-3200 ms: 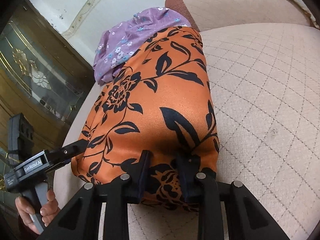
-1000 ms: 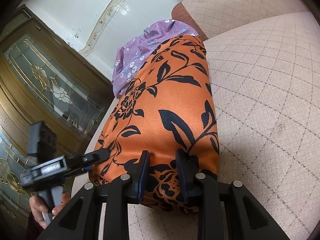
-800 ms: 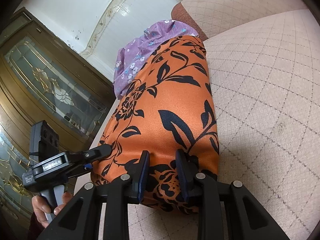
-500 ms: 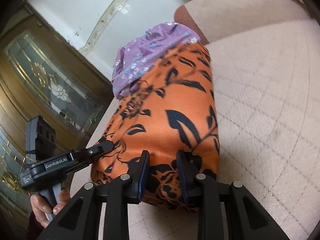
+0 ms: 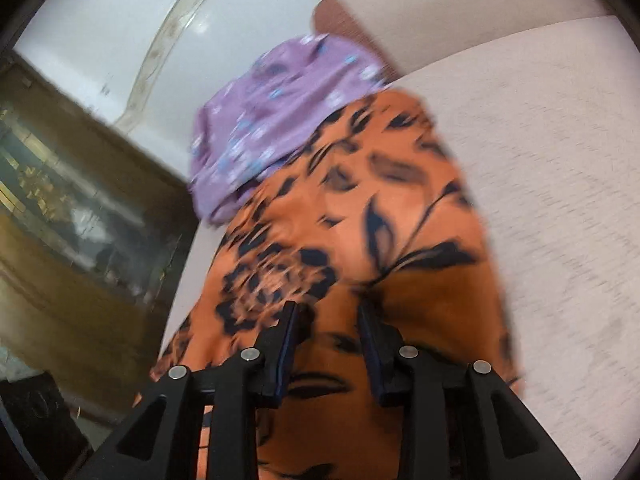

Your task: Fold small clothes

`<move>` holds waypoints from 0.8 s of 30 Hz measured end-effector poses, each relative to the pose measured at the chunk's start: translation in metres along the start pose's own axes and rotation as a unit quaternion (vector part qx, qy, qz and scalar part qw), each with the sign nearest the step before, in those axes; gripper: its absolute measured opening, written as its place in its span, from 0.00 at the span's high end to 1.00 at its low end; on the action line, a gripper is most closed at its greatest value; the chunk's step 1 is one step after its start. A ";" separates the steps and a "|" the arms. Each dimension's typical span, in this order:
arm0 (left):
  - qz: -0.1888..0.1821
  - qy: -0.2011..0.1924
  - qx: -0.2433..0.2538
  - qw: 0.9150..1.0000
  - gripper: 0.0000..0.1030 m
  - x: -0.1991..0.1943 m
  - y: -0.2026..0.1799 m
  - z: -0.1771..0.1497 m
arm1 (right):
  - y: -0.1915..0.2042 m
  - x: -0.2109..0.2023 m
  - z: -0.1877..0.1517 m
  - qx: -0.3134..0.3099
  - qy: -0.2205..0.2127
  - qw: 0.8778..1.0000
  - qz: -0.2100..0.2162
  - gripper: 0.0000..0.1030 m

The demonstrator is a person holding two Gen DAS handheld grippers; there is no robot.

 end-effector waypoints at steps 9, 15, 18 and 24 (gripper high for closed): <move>0.085 0.043 -0.016 0.995 0.87 0.004 0.042 -0.015 | 0.042 0.029 -0.030 -0.030 0.035 0.998 0.038 0.67; 0.115 0.068 0.002 0.991 0.86 0.015 0.050 -0.025 | 0.045 0.025 -0.006 -0.051 0.064 0.995 0.062 0.69; 0.110 0.078 -0.021 0.991 0.86 0.017 0.058 -0.025 | 0.051 0.027 0.014 -0.050 0.041 0.996 0.056 0.68; 0.121 0.089 -0.012 0.989 0.86 0.022 0.060 -0.028 | 0.035 0.101 0.033 0.021 0.102 0.994 0.045 0.76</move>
Point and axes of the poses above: each gripper's, at about its wrist camera, not at the fingertips, and x roughly the way its jaws point, y to its left, z to its top, the point moved 5 cm from there along x, roughly the way its jaws point, and after that the axes turned 10 degrees about -x, right-handed, at the moved point
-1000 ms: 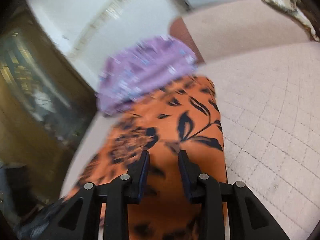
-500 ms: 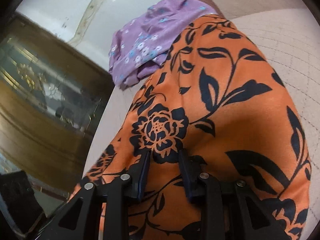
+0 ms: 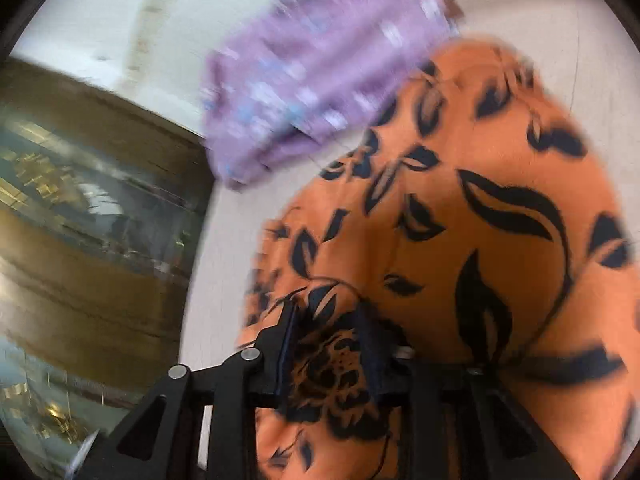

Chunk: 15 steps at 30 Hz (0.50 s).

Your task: Fold small clothes

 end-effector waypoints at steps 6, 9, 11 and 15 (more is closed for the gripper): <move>-0.004 -0.018 -0.021 1.000 0.81 -0.007 0.003 0.012 | 0.011 0.020 0.017 -0.040 0.008 0.999 -0.023 0.76; 0.015 -0.073 0.003 0.997 0.81 -0.025 -0.003 0.022 | 0.003 0.004 0.017 -0.017 0.003 1.000 0.026 0.76; 0.003 -0.109 0.013 0.994 0.81 -0.041 -0.007 0.026 | -0.005 -0.019 0.015 0.003 -0.009 0.998 0.058 0.74; -0.040 -0.122 0.017 0.992 0.80 -0.046 -0.021 0.028 | -0.012 -0.078 0.007 -0.027 -0.058 0.997 0.053 0.73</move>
Point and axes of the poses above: each gripper's, at about its wrist camera, not at the fingertips, and x roughly the way its jaws point, y to its left, z to its top, the point moved 5 cm from there along x, roughly the way its jaws point, and after that the axes turned 10 degrees about -x, right-handed, at the moved point
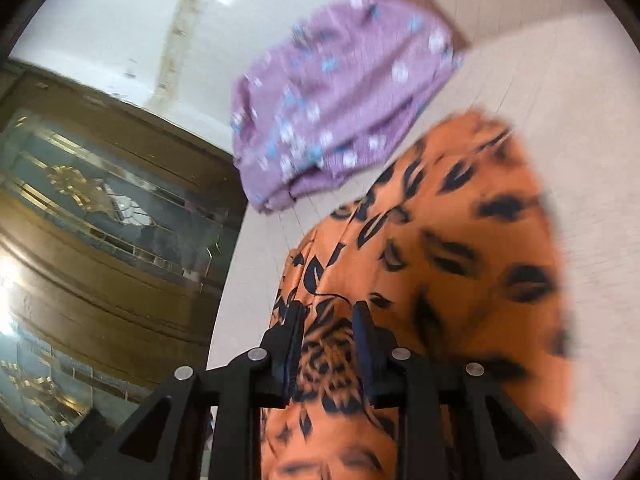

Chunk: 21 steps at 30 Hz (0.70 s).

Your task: Fold small clothes

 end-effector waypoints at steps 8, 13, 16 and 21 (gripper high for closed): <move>0.066 0.105 0.033 0.992 0.76 0.055 -0.011 -0.035 | -0.022 -0.032 -0.059 -0.038 0.067 0.995 -0.061 0.74; 0.063 0.106 0.028 0.992 0.68 0.059 -0.003 -0.038 | -0.025 -0.029 -0.044 -0.026 0.081 0.994 -0.063 0.77; 0.056 0.108 0.026 0.992 0.68 0.058 0.001 -0.038 | -0.015 -0.035 -0.017 -0.061 0.050 0.993 -0.093 0.77; 0.058 0.107 0.036 0.992 0.68 0.057 -0.002 -0.039 | -0.034 0.001 0.022 -0.048 0.038 0.987 -0.150 0.76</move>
Point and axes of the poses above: each gripper's, at about its wrist camera, not at the fingertips, and x roughly the way its jaws point, y to its left, z to its top, the point moved 5 cm from there along x, roughly the way its jaws point, and after that the axes turned 10 degrees about -x, right-handed, at the moved point
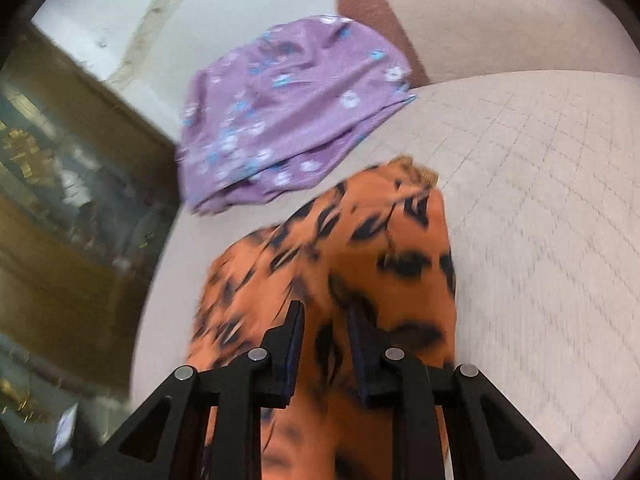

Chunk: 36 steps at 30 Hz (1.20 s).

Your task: Fold small clothes

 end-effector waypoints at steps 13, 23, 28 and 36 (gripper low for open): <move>0.011 -0.003 0.017 1.000 0.67 0.003 -0.003 0.000 | 0.024 0.038 0.022 -0.037 0.004 0.999 -0.025 0.73; 0.016 -0.005 0.015 1.000 0.67 0.001 -0.004 -0.001 | 0.055 0.089 0.017 -0.086 0.026 0.994 -0.059 0.73; 0.021 -0.005 0.015 1.000 0.67 0.001 -0.006 -0.001 | 0.055 0.098 0.023 -0.092 0.037 0.992 -0.079 0.73; -0.030 -0.029 -0.037 0.998 0.41 -0.019 0.002 0.019 | 0.040 0.049 0.007 -0.037 0.008 0.999 0.026 0.63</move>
Point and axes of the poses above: each gripper's, at about its wrist camera, not at the fingertips, and x roughly the way its jaws point, y to its left, z to its top, the point moved 5 cm from there along x, roughly the way its jaws point, and after that the axes turned 10 degrees about -x, right-handed, at the moved point
